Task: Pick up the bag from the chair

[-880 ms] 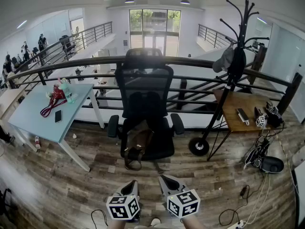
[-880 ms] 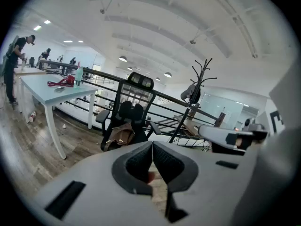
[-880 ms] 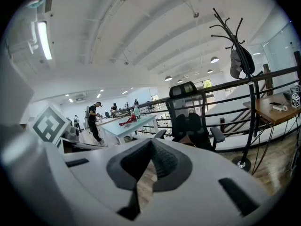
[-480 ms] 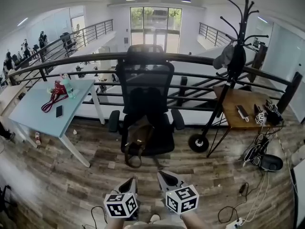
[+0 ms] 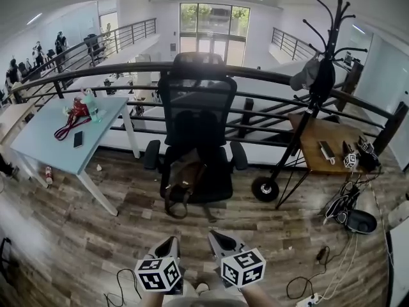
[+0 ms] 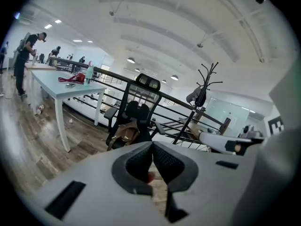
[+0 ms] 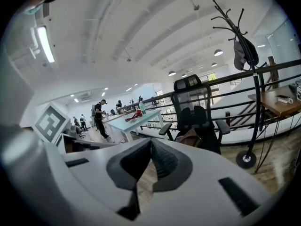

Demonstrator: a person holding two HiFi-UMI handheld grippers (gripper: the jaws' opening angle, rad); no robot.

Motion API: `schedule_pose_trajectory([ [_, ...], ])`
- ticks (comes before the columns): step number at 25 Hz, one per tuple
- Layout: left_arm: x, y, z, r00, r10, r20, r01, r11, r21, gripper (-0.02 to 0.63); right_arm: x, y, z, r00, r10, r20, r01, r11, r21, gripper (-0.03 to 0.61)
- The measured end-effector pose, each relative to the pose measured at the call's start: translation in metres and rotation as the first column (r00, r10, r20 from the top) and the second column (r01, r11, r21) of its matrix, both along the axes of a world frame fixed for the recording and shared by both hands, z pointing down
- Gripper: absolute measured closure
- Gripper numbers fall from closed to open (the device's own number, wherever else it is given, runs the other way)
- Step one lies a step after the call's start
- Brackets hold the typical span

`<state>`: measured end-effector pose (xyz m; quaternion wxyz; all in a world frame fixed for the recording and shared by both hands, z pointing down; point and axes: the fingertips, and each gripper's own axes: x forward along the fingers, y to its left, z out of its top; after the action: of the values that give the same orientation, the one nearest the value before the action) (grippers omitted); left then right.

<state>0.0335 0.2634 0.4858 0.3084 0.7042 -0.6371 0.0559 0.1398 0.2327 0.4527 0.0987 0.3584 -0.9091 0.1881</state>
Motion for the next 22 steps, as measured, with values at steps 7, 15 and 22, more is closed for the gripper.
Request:
schedule_pose_trajectory([
  [7, -0.010, 0.005, 0.015, 0.999, -0.035, -0.005, 0.035, 0.998, -0.047, 0.611, -0.013, -0.004, 0.003, 0.999, -0.039, 0.024, 0.040, 0.999, -0.023, 0.577],
  [15, -0.016, -0.037, 0.031, 0.999, -0.030, -0.031, 0.027, 0.997, -0.067, 0.612, -0.023, -0.039, 0.012, 0.999, -0.050, 0.013, 0.050, 0.998, -0.042, 0.577],
  [22, -0.028, -0.101, 0.033, 0.999, 0.019, -0.043, -0.022, 0.998, -0.061, 0.612, -0.036, -0.101, 0.014, 1.000, -0.005, -0.004, 0.005, 0.999, -0.042, 0.577],
])
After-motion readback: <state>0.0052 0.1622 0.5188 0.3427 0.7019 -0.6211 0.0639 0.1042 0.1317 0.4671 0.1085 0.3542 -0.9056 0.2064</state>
